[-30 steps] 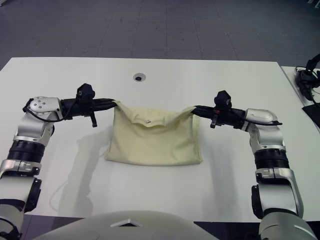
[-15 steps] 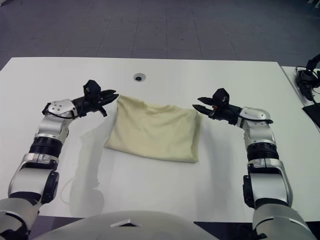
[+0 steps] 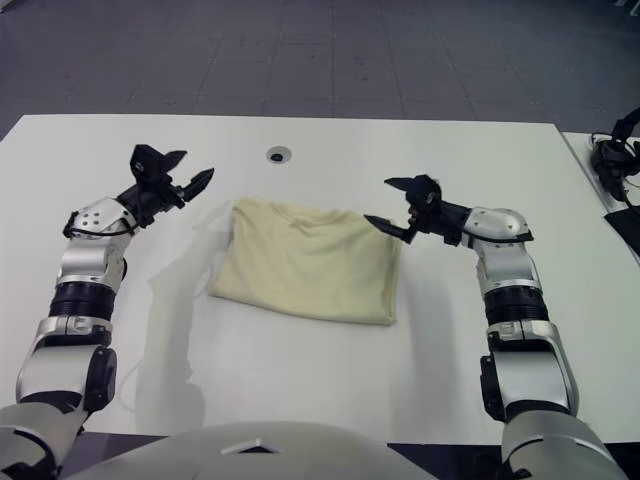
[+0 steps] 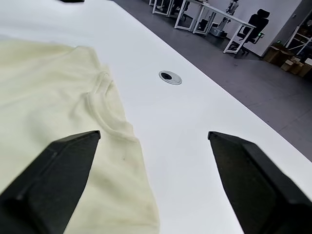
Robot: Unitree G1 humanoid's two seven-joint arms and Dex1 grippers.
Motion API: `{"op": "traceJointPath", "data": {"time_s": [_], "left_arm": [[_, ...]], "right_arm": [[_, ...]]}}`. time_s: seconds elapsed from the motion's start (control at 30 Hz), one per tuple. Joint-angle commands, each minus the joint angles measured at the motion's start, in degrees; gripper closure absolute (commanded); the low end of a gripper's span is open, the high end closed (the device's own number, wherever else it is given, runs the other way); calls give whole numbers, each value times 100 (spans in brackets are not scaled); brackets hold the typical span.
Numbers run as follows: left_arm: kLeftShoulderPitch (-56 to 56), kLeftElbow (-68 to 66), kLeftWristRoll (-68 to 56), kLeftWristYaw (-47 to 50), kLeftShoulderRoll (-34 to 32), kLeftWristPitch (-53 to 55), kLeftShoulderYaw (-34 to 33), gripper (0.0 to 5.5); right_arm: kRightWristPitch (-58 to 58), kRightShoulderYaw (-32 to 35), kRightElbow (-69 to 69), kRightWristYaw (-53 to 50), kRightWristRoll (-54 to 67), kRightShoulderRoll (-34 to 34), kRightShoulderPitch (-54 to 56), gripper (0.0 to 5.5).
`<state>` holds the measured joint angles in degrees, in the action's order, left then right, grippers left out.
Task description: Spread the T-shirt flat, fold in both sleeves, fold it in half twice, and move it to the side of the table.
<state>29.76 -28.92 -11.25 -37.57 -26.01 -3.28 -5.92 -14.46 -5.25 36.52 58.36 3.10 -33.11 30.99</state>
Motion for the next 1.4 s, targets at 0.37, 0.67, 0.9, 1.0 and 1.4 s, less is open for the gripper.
{"op": "traceJointPath", "data": {"time_s": [0.37,0.67,0.9,1.0,1.4], "left_arm": [[-1544,2985,-470,345,-273,833,-603,11],[-2193,4172,-573,527,-316,1186,-774,11],[-2540,4809,-673,450,-207,1060,-637,11],[-2551,4930,-709,455,-191,1099,-567,11],[-2671,4826,-682,370,-196,1027,-333,11]], "right_arm": [[-1740,-1691,2176,-1387,-2731,-508,930,10],[-1466,-1749,-920,295,-2194,-2580,-836,10],[-75,-1431,-4197,1212,-685,-3203,-2184,10],[112,-1555,-4775,1240,-732,-3032,-2406,10],[-49,-2010,-4828,576,-1109,-1712,-2353,10]]}}
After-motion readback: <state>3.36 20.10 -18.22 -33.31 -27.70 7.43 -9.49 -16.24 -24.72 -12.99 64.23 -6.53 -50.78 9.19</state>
